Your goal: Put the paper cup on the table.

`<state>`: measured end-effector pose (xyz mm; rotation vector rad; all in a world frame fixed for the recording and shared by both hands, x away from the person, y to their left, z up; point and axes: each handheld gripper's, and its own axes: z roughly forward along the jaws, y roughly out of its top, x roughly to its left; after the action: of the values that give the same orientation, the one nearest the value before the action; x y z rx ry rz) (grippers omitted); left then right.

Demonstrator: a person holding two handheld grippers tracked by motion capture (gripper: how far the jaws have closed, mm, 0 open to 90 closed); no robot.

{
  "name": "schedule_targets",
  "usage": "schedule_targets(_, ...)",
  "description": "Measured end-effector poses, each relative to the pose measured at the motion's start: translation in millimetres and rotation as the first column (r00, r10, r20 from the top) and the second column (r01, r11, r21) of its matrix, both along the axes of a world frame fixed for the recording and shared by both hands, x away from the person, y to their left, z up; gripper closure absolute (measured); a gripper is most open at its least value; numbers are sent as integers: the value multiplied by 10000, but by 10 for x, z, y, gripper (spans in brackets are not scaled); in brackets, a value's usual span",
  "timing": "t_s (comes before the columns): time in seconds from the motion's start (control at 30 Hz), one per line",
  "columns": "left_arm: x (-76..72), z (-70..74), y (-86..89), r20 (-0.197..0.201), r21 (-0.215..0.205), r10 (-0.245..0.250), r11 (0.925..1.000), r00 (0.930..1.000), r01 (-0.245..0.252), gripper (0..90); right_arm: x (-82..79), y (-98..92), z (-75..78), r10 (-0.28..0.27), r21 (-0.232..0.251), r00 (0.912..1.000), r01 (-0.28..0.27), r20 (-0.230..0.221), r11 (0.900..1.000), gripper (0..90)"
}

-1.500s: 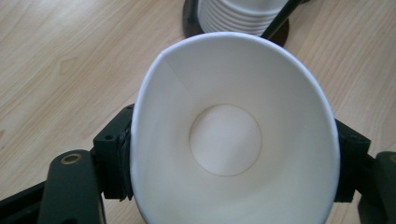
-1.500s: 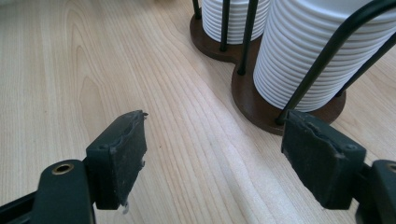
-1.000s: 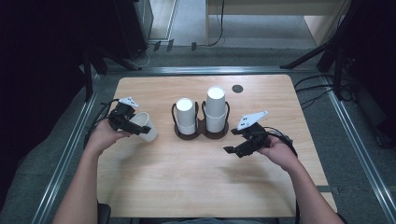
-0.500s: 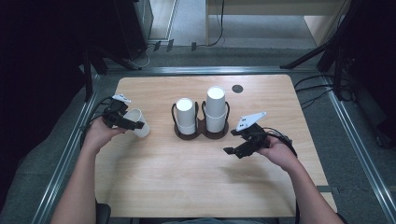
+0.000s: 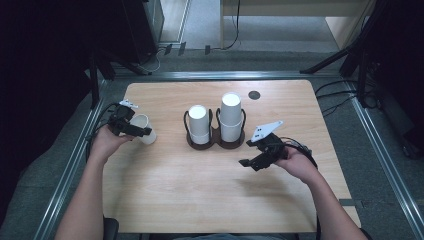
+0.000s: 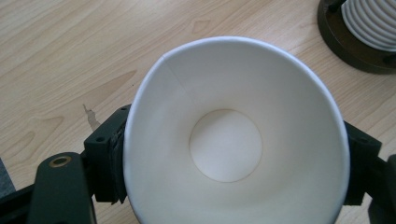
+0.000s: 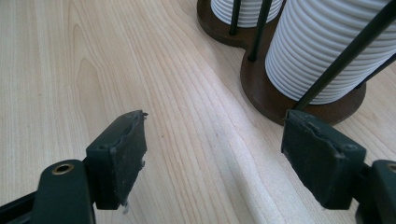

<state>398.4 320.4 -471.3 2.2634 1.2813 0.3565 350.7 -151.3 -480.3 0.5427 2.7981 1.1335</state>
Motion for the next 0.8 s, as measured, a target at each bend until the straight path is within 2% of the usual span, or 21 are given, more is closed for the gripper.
schedule_targets(0.1, 13, -12, 7, -222, -135, 75, 9999, 9997, -78, 180, 0, 2, -2, -13, 4, 10000, 13, 2, 10000, 223)
schedule_targets(0.5, 15, -64, 4, -226, -86, 86, 9999, 9997, -88, 176, -9, 12, -14, 8, -117, 10000, -8, 21, 9999, 223)
schedule_targets(0.63, 8, -70, 5, -53, -14, 77, 10000, 10000, -77, 175, -10, 12, -13, 50, -129, 10000, -49, 57, 9999, 223)
schedule_targets(0.8, 12, -85, 12, -130, -165, 94, 9998, 9999, -96, 165, -14, 15, -21, 57, -200, 10000, -56, 51, 9998, 223)
